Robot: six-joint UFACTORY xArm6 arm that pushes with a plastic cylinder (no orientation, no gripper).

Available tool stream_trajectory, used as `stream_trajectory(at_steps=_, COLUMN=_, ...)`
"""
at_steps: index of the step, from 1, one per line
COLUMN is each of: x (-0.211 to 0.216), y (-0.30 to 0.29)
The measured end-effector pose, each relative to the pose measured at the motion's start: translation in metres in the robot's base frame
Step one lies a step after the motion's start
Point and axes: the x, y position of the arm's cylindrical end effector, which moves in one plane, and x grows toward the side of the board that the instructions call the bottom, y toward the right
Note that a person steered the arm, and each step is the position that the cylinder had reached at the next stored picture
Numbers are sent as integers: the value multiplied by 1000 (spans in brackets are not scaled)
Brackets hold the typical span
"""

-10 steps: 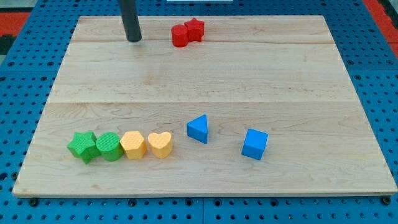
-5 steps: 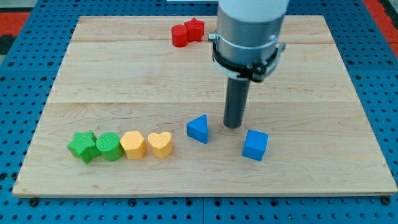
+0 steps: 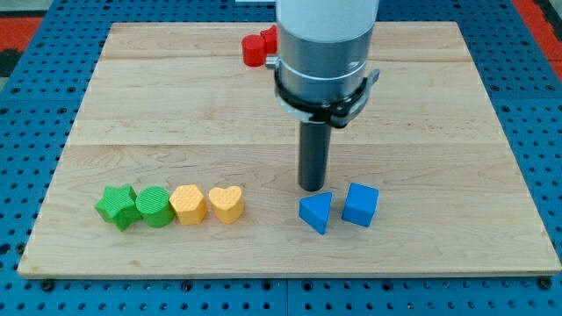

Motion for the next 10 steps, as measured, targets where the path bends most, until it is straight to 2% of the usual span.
stream_trajectory(at_steps=1, x=8, y=59)
stream_trajectory(at_steps=2, x=28, y=59)
stream_trajectory(at_steps=3, x=28, y=28)
stream_trajectory(at_steps=5, x=29, y=140)
stream_trajectory(at_steps=7, x=-4, y=136)
stream_trajectory(at_steps=10, x=-54, y=66)
